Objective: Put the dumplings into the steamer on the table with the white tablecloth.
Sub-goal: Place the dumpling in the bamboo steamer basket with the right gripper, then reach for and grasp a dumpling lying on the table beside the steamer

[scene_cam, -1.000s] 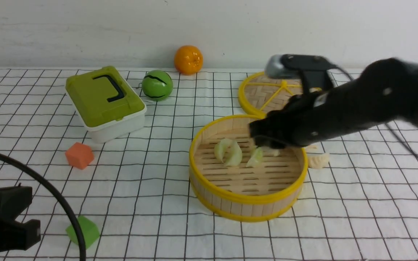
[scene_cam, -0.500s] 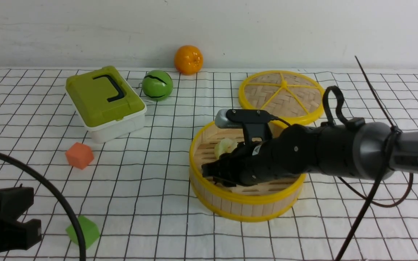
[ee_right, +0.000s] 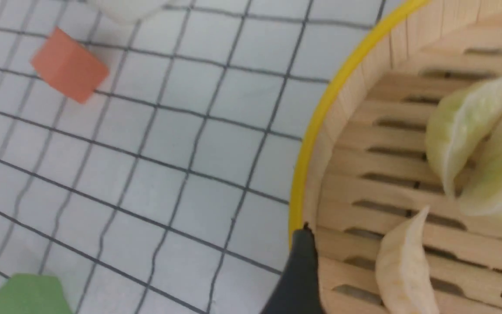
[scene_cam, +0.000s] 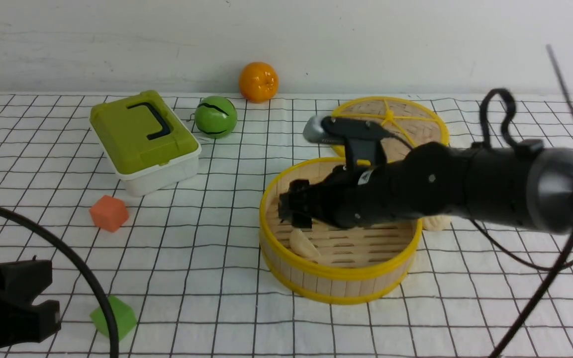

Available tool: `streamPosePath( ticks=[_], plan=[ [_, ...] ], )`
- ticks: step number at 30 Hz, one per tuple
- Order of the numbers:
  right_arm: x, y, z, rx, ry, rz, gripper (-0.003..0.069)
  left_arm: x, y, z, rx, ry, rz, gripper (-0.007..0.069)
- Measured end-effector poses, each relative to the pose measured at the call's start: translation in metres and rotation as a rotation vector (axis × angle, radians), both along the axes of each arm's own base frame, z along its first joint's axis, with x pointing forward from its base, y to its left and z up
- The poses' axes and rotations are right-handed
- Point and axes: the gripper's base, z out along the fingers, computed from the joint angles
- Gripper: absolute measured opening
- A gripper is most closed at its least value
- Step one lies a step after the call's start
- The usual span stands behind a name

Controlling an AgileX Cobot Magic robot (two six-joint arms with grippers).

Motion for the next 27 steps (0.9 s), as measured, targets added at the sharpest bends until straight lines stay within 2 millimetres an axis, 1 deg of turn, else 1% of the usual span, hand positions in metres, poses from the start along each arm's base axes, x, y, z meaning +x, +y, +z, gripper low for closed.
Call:
streamPosePath(
  ticks=[1, 2, 3, 4, 5, 6, 7, 8, 9, 10, 11, 12, 14, 17, 19, 20, 21, 24, 25, 27],
  plan=[
    [0.001, -0.008, 0.011, 0.013, -0.018, -0.015, 0.0585, 0.0, 0.0, 0.0, 0.0, 0.0, 0.0, -0.0013],
    [0.0, -0.008, 0.013, 0.015, -0.021, -0.015, 0.0585, 0.0, 0.0, 0.0, 0.0, 0.0, 0.0, -0.0013],
    [0.002, -0.023, 0.027, 0.03, -0.043, -0.044, 0.0583, 0.0, 0.0, 0.0, 0.0, 0.0, 0.0, -0.0013],
    [0.007, -0.046, 0.04, 0.039, -0.055, -0.09, 0.0578, 0.0, 0.0, 0.0, 0.0, 0.0, 0.0, -0.0013],
    [0.008, -0.058, 0.047, 0.04, -0.054, -0.11, 0.0575, 0.0, 0.0, 0.0, 0.001, 0.0, 0.0, -0.0013],
    [0.011, -0.075, 0.051, 0.034, -0.052, -0.142, 0.0573, 0.0, 0.0, 0.0, 0.001, -0.001, 0.0, -0.0013],
    [0.012, -0.079, 0.051, 0.03, -0.045, -0.143, 0.0572, 0.0, 0.0, 0.0, 0.001, -0.001, 0.0, -0.0013],
    [0.015, -0.092, 0.051, 0.019, -0.034, -0.164, 0.0571, 0.0, 0.0, 0.0, 0.001, -0.002, 0.0, -0.0013],
    [0.022, -0.122, 0.046, -0.01, 0.011, -0.208, 0.0571, 0.0, 0.0, 0.0, 0.002, -0.003, -0.001, -0.0012],
    [0.022, -0.122, 0.046, -0.01, 0.011, -0.208, 0.0571, 0.0, 0.0, 0.0, 0.003, -0.004, -0.001, -0.0012],
    [0.028, -0.142, 0.035, -0.029, 0.066, -0.238, 0.0569, 0.001, 0.0, 0.0, 0.003, -0.006, -0.002, -0.0012],
    [0.032, -0.154, 0.024, -0.043, 0.106, -0.256, 0.0568, 0.001, -0.001, 0.0, 0.005, -0.004, -0.003, -0.0012],
    [0.04, -0.172, 0.001, -0.06, 0.182, -0.283, 0.056, 0.003, -0.001, -0.001, 0.007, 0.0, -0.004, -0.0012],
    [0.052, -0.183, -0.028, -0.073, 0.233, -0.312, 0.0538, 0.007, -0.003, -0.004, 0.015, 0.015, -0.007, -0.0012],
    [0.062, -0.185, -0.035, -0.101, 0.202, -0.3, 0.0519, 0.01, -0.005, -0.006, 0.022, 0.03, -0.007, -0.0012],
    [0.071, -0.185, -0.036, -0.132, 0.162, -0.274, 0.0505, 0.011, -0.005, -0.007, 0.024, 0.036, -0.008, -0.0012],
    [0.071, -0.184, -0.037, -0.14, 0.161, -0.266, 0.0503, 0.011, -0.005, -0.008, 0.025, 0.039, -0.008, -0.0012],
    [0.1, -0.181, -0.029, -0.236, 0.057, -0.128, 0.0475, 0.014, -0.006, -0.011, 0.036, 0.057, -0.008, -0.0012],
    [0.106, -0.179, -0.03, -0.252, 0.056, -0.082, 0.0472, 0.015, -0.007, -0.012, 0.041, 0.061, -0.009, -0.0012],
    [0.114, -0.177, -0.025, -0.261, 0.045, -0.039, 0.047, 0.016, -0.007, -0.013, 0.046, 0.065, -0.009, -0.0012]
  ],
)
